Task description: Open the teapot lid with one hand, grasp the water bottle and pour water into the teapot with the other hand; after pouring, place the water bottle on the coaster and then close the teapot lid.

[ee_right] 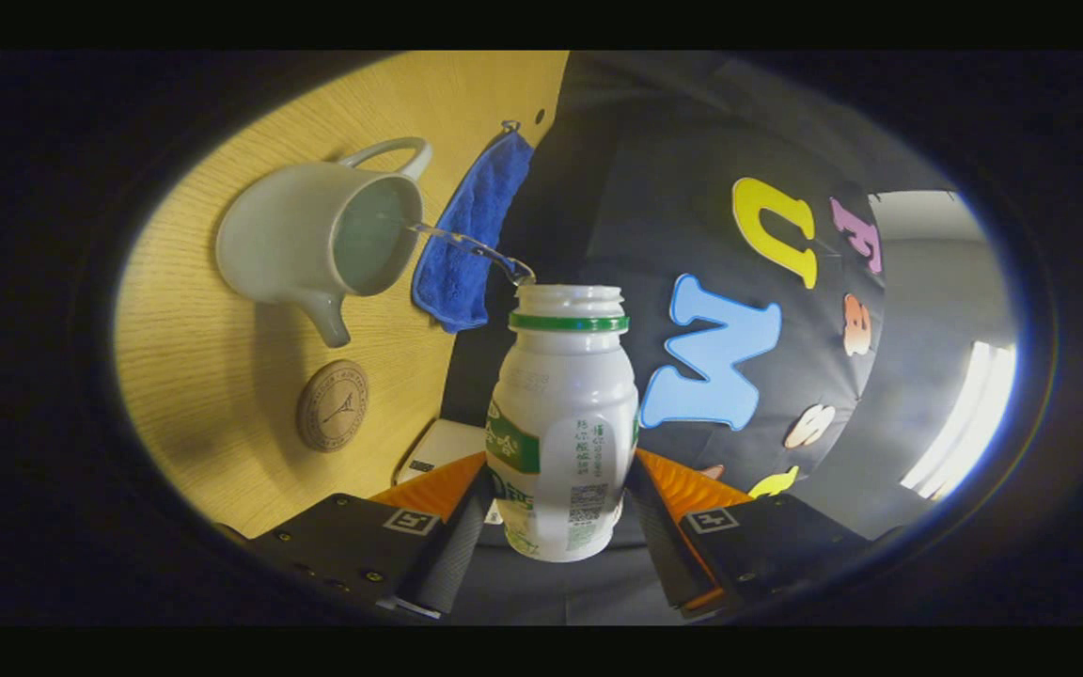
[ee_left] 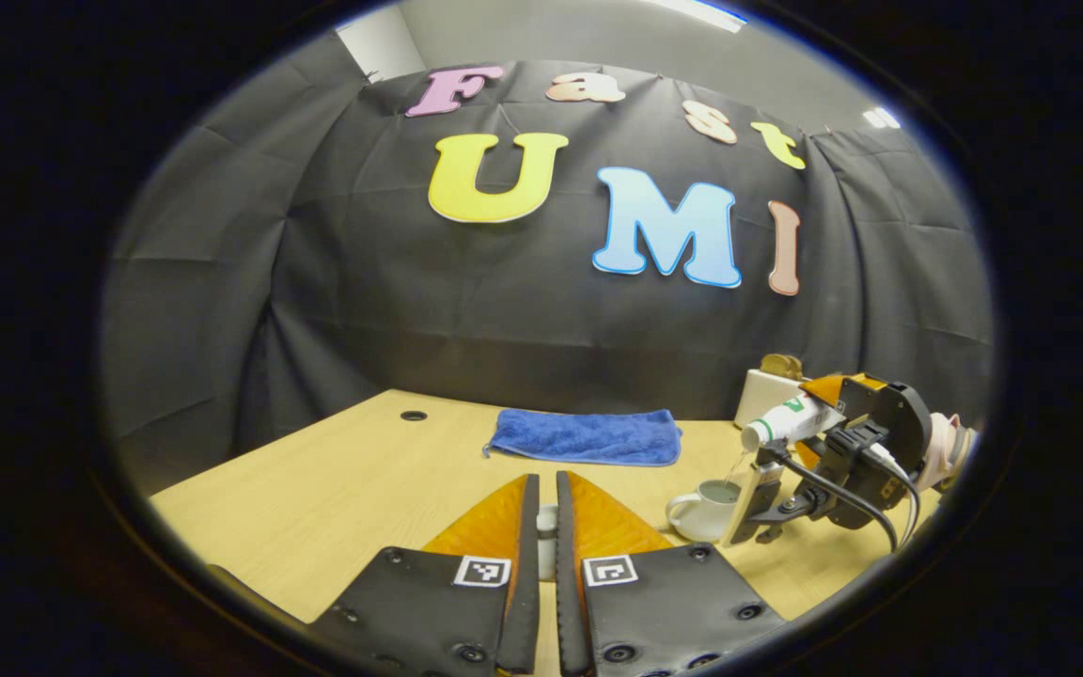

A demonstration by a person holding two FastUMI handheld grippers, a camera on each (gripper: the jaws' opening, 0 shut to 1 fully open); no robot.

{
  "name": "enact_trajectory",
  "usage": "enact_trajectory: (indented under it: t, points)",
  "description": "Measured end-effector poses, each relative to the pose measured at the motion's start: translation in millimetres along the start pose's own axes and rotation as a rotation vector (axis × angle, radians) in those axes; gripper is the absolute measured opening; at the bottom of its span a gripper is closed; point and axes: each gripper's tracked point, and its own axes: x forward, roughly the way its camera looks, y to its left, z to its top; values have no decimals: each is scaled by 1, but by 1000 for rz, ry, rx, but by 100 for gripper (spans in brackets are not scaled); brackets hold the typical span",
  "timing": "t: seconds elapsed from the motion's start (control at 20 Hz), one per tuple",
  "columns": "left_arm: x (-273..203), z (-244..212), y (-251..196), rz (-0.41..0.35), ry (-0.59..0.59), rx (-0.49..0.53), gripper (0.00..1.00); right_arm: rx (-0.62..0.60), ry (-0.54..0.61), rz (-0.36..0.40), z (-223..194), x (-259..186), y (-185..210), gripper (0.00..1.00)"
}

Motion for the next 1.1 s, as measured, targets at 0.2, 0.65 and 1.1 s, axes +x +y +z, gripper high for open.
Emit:
enact_trajectory:
  t: [0.2,0.65,1.1]
  points:
    - [0,1,0,0,-1,3,18,-11,-3,-2,0,0,-2,80]
    - [-1,0,-1,-2,2,5,18,-37,-11,-18,-1,2,-12,80]
    - [1,-3,-2,-5,12,5,18,-69,-24,-25,0,5,-17,80]
